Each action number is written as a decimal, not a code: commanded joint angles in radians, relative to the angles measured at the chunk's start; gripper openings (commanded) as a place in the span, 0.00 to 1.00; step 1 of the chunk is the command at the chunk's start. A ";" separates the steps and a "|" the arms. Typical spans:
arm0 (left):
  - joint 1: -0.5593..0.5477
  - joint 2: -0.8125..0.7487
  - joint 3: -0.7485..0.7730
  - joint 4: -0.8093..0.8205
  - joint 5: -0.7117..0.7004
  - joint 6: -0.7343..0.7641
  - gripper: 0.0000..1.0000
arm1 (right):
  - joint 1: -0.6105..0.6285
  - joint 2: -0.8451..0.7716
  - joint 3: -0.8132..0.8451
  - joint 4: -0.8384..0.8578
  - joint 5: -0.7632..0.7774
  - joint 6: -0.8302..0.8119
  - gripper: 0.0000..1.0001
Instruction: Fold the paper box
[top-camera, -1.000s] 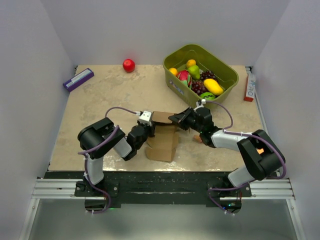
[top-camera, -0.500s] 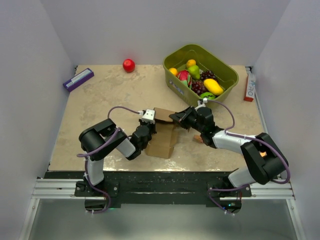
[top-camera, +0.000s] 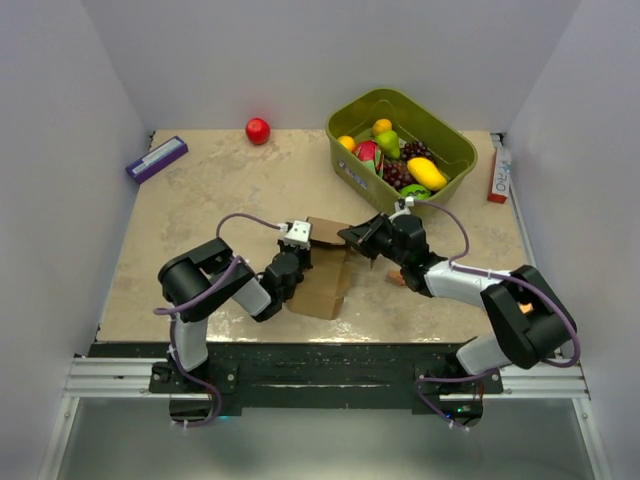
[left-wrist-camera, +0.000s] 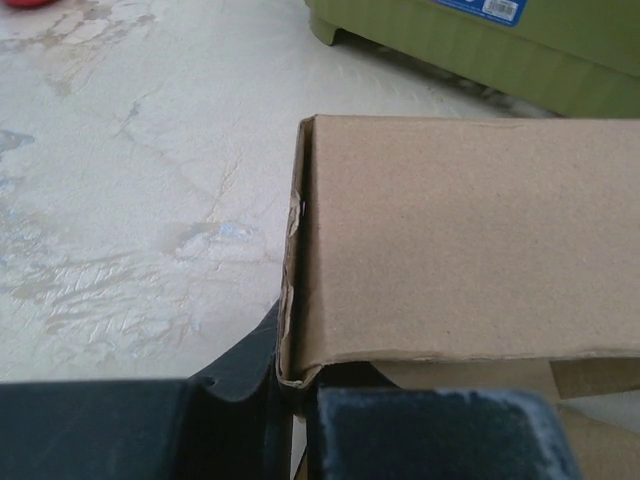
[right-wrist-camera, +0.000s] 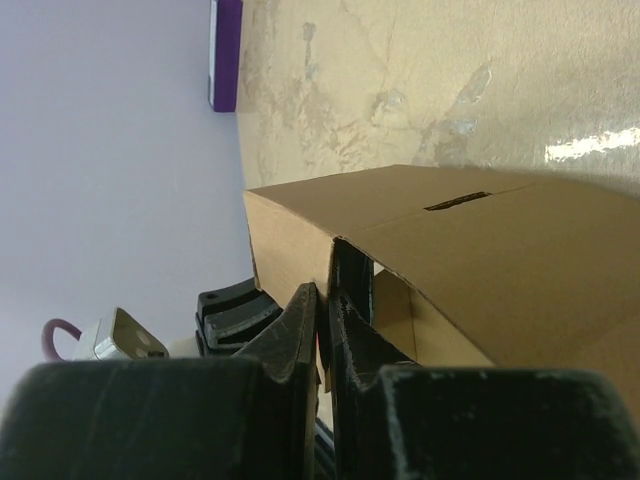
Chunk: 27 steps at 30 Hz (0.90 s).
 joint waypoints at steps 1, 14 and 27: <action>0.045 -0.048 -0.076 0.122 -0.005 0.003 0.16 | -0.012 0.028 -0.001 -0.062 0.035 -0.064 0.00; 0.057 -0.532 -0.286 -0.228 0.403 -0.107 0.80 | -0.009 0.100 0.025 -0.042 0.001 -0.110 0.00; 0.327 -0.656 -0.023 -0.680 0.781 -0.396 0.82 | 0.000 0.038 0.091 -0.174 0.048 -0.256 0.25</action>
